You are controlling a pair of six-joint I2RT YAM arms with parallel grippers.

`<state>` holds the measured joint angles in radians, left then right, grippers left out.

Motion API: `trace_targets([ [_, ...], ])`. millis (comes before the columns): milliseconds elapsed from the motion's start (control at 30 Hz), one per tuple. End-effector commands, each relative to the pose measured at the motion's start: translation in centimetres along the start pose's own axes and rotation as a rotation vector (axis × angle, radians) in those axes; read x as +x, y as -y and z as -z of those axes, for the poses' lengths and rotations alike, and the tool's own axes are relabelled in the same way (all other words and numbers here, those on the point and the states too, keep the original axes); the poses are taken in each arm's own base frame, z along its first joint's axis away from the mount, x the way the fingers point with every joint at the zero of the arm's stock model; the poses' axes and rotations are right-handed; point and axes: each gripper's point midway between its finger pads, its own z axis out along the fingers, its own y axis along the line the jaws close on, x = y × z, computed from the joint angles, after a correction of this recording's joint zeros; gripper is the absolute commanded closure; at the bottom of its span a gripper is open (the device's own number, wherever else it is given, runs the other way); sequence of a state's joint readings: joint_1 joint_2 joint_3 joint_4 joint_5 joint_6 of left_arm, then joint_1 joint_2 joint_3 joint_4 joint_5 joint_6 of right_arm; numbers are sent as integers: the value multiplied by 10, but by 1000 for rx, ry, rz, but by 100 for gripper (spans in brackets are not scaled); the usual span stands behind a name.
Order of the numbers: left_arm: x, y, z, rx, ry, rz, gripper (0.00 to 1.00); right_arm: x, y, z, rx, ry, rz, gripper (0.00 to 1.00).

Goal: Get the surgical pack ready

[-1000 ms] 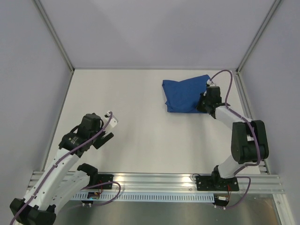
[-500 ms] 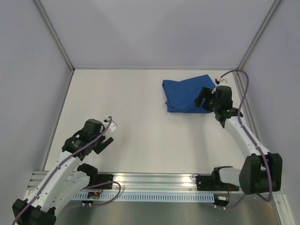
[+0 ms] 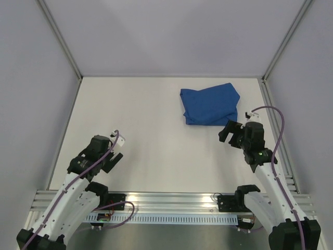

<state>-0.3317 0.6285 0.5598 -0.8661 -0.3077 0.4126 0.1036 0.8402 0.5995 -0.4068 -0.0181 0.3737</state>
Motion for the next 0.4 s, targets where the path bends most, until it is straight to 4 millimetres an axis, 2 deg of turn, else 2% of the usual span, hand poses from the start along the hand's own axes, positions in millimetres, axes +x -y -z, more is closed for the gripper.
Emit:
trace_targets([
  [0, -2, -4, -3, -22, 14, 46, 0, 19, -4, 7, -62, -17, -3, 0],
  [133, 4, -3, -6, -14, -6, 57, 0, 32, -6, 12, -100, -18, -15, 0],
  [233, 5, -5, -5, -13, -9, 68, 0, 27, -11, 16, -126, 6, -11, 0],
  [367, 10, -12, -4, -35, -15, 114, 0, 22, -27, 22, -226, 53, -19, 0],
])
